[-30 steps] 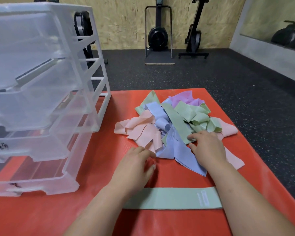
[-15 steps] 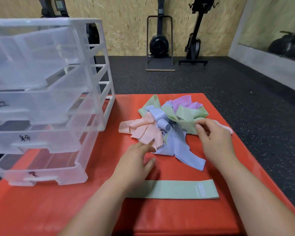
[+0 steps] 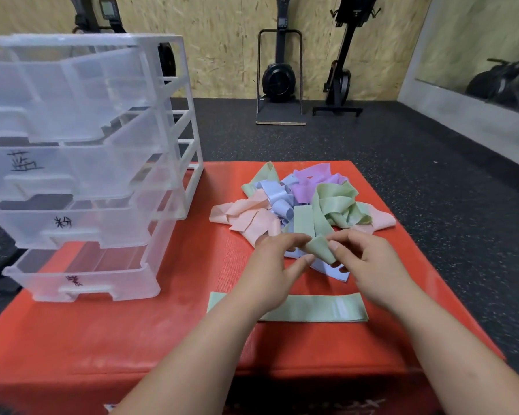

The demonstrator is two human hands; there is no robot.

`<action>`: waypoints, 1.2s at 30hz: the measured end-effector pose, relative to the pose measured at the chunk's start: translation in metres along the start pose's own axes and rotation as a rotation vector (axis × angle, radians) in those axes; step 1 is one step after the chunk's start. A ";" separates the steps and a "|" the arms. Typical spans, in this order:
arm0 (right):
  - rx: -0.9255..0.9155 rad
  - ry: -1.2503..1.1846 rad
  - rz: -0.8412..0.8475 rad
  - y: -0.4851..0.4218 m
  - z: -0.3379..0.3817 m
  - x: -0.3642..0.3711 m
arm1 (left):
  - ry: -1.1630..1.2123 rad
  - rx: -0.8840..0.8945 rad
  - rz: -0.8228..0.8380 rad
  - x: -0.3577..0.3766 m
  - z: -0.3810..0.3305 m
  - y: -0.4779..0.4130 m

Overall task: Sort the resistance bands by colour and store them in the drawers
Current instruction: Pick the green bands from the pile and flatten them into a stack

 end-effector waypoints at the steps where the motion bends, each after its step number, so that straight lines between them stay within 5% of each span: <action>1: -0.003 -0.001 0.006 0.001 0.000 0.000 | 0.004 -0.011 -0.004 0.002 0.000 -0.001; 10: -0.020 -0.079 0.010 -0.008 0.001 0.002 | 0.441 -0.224 -0.087 0.002 -0.002 -0.014; 13: -0.053 -0.104 0.009 -0.015 0.006 0.004 | 0.397 -0.173 -0.098 0.000 0.000 -0.017; 23: -0.159 0.288 0.183 -0.026 0.001 0.024 | 0.356 -0.126 -0.189 -0.022 0.009 -0.016; 36: -0.097 0.688 -0.027 -0.039 -0.037 -0.007 | 0.600 -0.195 -0.573 -0.068 0.020 -0.002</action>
Point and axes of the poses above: each hand's wrist, its own y-axis away from the middle knuckle, its own x-axis out of the palm, z = x × y, the point moved 2 cm from there along -y, towards the middle knuckle, and after that the axes turned 6 degrees about x, right-handed, at the moved point
